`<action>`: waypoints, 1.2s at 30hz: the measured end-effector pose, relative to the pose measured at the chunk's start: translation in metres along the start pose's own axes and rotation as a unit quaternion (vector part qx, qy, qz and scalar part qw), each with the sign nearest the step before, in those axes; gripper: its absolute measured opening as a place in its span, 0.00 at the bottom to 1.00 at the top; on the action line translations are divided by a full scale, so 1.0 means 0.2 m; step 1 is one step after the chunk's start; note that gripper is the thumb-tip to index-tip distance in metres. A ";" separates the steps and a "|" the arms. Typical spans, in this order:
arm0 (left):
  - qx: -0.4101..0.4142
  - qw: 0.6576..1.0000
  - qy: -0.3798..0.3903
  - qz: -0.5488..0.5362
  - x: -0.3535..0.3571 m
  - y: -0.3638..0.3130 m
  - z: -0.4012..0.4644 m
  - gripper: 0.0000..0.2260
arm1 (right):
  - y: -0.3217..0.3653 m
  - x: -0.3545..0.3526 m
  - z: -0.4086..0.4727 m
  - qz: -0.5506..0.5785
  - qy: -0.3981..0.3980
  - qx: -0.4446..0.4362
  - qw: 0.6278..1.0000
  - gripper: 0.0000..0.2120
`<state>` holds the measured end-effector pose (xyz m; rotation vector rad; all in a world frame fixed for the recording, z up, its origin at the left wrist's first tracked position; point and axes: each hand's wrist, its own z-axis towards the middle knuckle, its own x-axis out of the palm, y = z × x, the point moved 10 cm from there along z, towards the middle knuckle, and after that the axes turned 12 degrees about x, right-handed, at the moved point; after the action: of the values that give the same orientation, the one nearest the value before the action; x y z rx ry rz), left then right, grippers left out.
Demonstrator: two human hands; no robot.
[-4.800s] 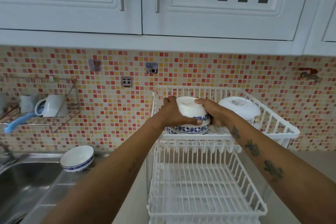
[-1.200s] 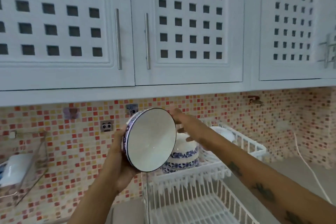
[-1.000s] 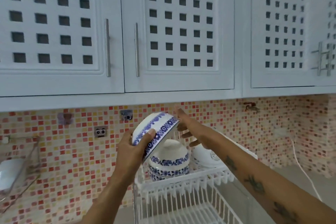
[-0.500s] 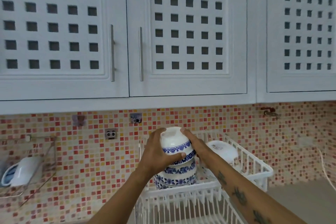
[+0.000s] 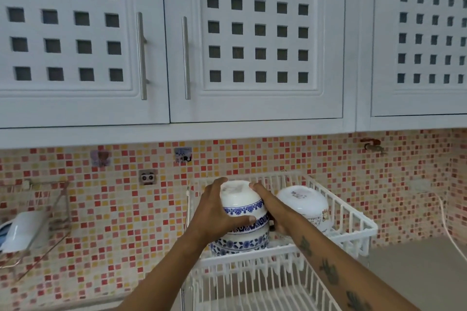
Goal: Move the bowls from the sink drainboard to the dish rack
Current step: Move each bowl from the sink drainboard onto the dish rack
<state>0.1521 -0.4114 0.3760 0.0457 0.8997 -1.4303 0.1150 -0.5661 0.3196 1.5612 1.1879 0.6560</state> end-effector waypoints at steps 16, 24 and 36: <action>-0.080 0.995 0.060 -0.022 0.08 0.06 -0.04 0.50 | -0.05 -0.02 0.06 -0.027 -0.015 0.006 1.000 0.23; -0.110 0.991 0.071 -0.006 0.06 0.04 -0.07 0.51 | -0.04 -0.01 0.02 -0.034 -0.034 -0.018 0.999 0.27; -0.135 0.980 0.142 0.044 -0.23 -0.13 -0.26 0.35 | 0.08 -0.03 -0.46 -0.309 -0.186 -0.063 0.930 0.31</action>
<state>0.1097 -0.3519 0.3786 0.0871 1.3045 -1.2261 0.0409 -0.5352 0.3661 1.0494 1.2235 0.0126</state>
